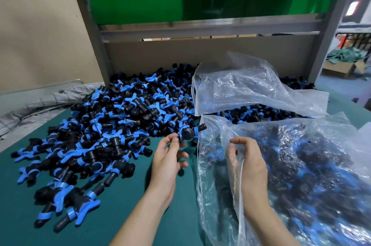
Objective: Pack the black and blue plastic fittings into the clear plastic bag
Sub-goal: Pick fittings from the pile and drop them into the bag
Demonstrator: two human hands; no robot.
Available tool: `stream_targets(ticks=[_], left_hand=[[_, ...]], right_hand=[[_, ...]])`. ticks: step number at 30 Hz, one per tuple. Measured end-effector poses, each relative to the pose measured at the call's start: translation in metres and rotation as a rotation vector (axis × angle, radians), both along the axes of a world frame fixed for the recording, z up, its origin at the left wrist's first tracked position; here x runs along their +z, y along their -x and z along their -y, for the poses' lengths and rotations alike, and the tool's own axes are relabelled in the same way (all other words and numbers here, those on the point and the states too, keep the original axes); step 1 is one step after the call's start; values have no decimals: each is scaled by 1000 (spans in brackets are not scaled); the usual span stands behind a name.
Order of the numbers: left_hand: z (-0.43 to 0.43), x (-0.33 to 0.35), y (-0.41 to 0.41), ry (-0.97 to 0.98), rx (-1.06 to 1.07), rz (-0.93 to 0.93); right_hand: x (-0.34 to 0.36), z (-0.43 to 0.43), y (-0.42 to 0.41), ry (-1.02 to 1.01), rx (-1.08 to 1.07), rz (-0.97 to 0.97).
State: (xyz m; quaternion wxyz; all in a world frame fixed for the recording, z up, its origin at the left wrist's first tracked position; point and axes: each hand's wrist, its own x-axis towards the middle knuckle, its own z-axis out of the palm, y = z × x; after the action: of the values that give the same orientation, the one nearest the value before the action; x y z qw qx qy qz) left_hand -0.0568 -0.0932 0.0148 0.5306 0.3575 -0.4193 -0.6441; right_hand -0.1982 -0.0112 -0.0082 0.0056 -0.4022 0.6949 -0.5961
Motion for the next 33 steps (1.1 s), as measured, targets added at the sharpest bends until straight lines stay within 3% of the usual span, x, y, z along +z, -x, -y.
stream_targets(ticks=[13, 19, 23, 29, 33], left_hand=[[3, 2, -5, 20, 23, -10], [5, 0, -10, -24, -22, -48], [-1, 6, -8, 152, -13, 76], [-33, 6, -11, 526, 14, 302], [-54, 3, -2, 580, -148, 468]], right_hand=[[0, 1, -1, 14, -20, -9], [1, 2, -4, 6, -17, 81], [17, -5, -8, 39, 31, 143], [47, -16, -2, 62, 52, 14], [66, -19, -3, 26, 85, -89]])
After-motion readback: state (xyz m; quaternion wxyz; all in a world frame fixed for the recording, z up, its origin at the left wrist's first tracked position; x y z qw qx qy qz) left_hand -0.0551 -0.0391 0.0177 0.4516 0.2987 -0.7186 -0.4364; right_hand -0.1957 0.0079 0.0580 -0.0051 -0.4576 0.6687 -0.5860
